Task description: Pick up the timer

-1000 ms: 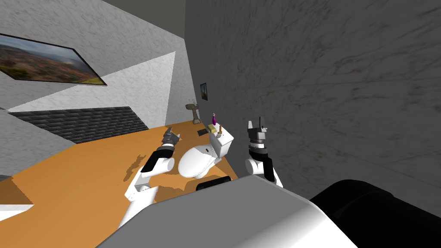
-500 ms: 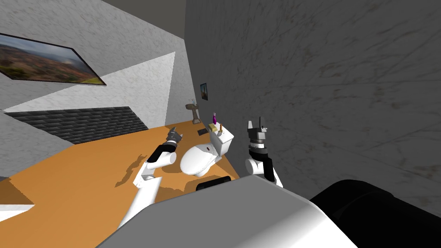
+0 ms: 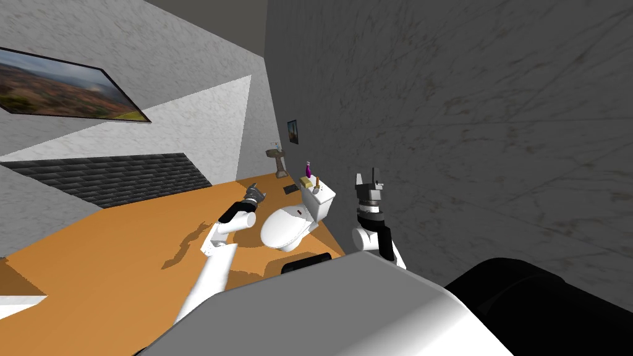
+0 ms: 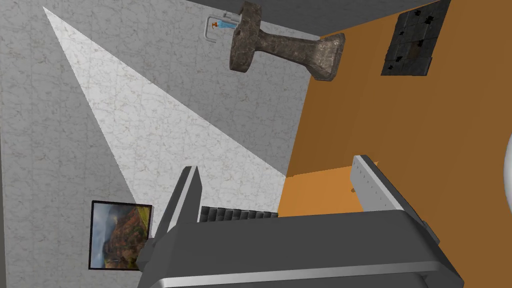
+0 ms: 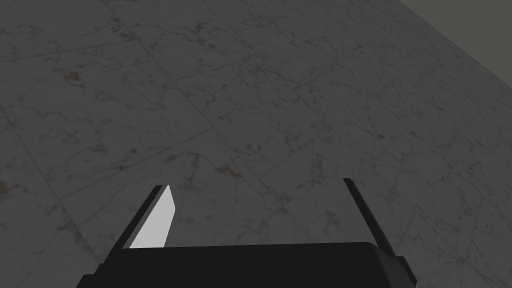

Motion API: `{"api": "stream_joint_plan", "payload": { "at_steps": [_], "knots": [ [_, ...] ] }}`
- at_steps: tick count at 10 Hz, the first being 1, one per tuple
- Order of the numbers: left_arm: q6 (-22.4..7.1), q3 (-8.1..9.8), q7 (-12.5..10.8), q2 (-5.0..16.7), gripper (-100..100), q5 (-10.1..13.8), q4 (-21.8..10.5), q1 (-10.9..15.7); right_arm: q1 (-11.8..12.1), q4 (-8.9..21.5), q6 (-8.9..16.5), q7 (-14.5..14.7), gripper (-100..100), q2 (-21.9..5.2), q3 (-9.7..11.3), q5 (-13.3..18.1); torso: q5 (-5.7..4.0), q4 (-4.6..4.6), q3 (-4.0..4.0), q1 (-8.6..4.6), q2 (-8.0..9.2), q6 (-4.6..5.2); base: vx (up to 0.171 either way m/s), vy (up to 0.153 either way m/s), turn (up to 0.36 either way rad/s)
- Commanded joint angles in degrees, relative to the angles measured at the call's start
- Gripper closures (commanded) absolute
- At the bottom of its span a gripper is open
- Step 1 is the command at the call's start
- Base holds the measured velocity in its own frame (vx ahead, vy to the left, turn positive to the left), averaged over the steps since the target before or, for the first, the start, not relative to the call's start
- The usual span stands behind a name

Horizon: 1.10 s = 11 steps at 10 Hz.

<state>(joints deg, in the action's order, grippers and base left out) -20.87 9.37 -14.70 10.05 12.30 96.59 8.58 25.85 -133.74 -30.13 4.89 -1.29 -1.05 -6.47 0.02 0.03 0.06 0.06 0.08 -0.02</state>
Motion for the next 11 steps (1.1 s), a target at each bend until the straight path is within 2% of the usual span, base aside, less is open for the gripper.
{"api": "stream_joint_plan", "payload": {
  "at_steps": [1, 2, 3, 4, 5, 6, 7, 8, 9, 10, 11],
  "knots": [
    [-2.86, 0.36, -0.94, 0.18, -100, 0.81, -2.80, 2.86, 0.00, 0.00, 0.00, 0.00, 0, 0.00, 0.00, 0.00, 0.00, 0.00, 0.00, 0.00, 0.00, 0.00, -0.030, 0.022, -0.037],
    [-3.90, 0.36, -0.94, 0.18, -100, 0.81, -2.80, 3.07, 0.00, 0.00, 0.00, 0.00, 0, 0.00, 0.00, 0.00, 0.00, -0.01, -0.01, 0.01, -0.01, 0.02, -0.036, 0.026, -0.041],
    [-5.58, 0.63, -1.91, 0.26, -100, 1.58, -5.49, 5.47, 0.00, 0.00, 0.00, 0.00, 0, 0.00, 0.00, 0.00, 0.00, 0.00, 0.00, 0.02, 0.01, 0.01, -0.034, 0.031, -0.063],
    [-7.04, 0.63, -1.91, 0.26, -100, 1.58, -5.66, 5.98, 0.00, 0.00, 0.00, 0.00, 0, 0.00, 0.00, 0.00, 0.00, 0.00, 0.00, 0.04, 0.00, 0.02, -0.028, 0.027, -0.034],
    [-8.80, 0.84, -2.96, 0.30, -100, 2.37, -7.97, 8.22, 0.00, 0.00, 0.00, 0.00, 0, 0.00, 0.00, 0.00, 0.00, 0.00, -0.01, 0.03, -0.01, 0.00, -0.028, 0.024, -0.053],
    [-10.36, 0.84, -2.96, 0.30, -100, 2.37, -8.60, 8.88, 0.00, 0.00, 0.00, 0.00, 0, 0.00, 0.00, 0.00, 0.00, -0.01, -0.02, 0.02, -0.03, 0.02, -0.018, 0.021, -0.041],
    [-12.01, 0.98, -4.10, 0.30, -100, 3.18, -10.92, 11.17, 0.00, 0.00, 0.00, 0.00, 0, 0.00, 0.00, 0.00, 0.00, -0.01, -0.03, 0.00, -0.05, 0.01, -0.021, 0.021, -0.072],
    [-13.58, 0.98, -4.10, 0.30, -100, 3.18, -11.61, 11.76, 0.00, 0.00, 0.00, 0.00, 0, 0.00, 0.00, 0.00, 0.00, -0.02, -0.03, -0.01, -0.05, 0.02, -0.017, 0.015, -0.041],
    [-15.18, 1.05, -5.31, 0.26, -100, 4.00, -14.00, 14.10, 0.00, 0.00, 0.00, 0.00, 0, 0.00, 0.00, 0.00, 0.00, -0.02, -0.04, -0.02, -0.06, 0.00, -0.010, 0.009, -0.059],
    [-16.65, 1.05, -5.31, 0.26, -100, 4.00, -14.69, 14.61, 0.00, 0.00, 0.00, 0.00, 0, 0.00, 0.00, 0.00, -0.01, -0.02, -0.05, -0.05, -0.09, 0.02, -0.006, 0.006, -0.049],
    [-18.22, 1.05, -6.60, 0.20, -100, 4.83, -17.06, 16.88, 0.00, 0.00, 0.00, 0.00, 0, 0.00, 0.00, 0.00, -0.01, -0.03, -0.06, -0.06, -0.10, 0.00, -0.002, 0.002, -0.100]
  ]
}}
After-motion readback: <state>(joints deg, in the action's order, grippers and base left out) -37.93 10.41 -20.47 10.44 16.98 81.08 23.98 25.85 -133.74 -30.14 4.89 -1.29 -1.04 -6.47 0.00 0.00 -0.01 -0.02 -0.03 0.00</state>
